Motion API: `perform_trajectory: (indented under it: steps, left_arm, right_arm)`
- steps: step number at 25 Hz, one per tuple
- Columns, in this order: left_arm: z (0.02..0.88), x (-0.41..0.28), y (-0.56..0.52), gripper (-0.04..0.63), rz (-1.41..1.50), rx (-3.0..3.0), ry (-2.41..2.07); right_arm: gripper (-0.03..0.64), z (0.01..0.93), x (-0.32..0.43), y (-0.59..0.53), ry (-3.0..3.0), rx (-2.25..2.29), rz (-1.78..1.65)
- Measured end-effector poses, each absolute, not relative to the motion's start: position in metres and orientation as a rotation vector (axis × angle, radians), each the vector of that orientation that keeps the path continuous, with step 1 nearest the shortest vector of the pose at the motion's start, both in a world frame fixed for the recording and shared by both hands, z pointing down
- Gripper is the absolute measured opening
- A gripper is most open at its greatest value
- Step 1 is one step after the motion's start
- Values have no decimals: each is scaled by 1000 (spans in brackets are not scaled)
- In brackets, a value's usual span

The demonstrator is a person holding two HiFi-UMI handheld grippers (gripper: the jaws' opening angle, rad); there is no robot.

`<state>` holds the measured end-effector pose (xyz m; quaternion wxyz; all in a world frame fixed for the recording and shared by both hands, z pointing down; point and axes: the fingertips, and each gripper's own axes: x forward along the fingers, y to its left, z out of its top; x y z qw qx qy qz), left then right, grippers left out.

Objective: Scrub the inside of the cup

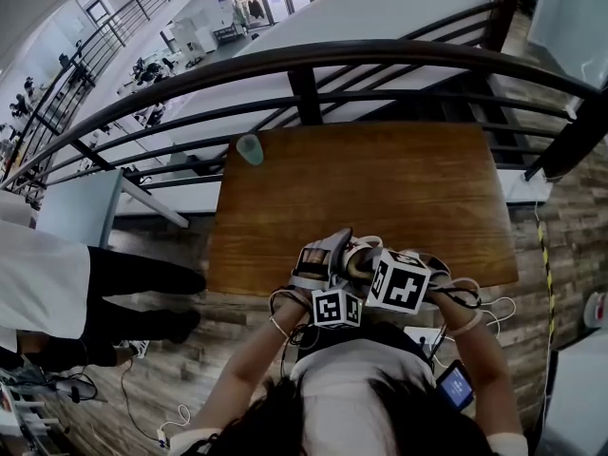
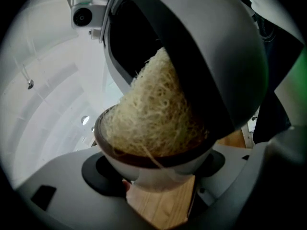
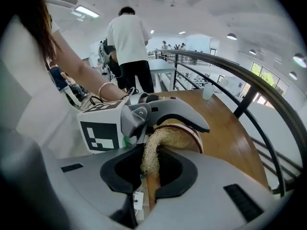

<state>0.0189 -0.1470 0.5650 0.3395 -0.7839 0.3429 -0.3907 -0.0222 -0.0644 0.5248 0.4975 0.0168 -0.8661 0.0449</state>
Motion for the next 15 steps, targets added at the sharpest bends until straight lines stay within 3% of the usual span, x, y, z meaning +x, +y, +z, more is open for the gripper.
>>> perform_trajectory:
  steps: [15]
  left_arm:
    - [570,20,-148,403,-1052,-2058,882]
  right_arm:
    - [75,537,-15,-64,-1907,5,-220]
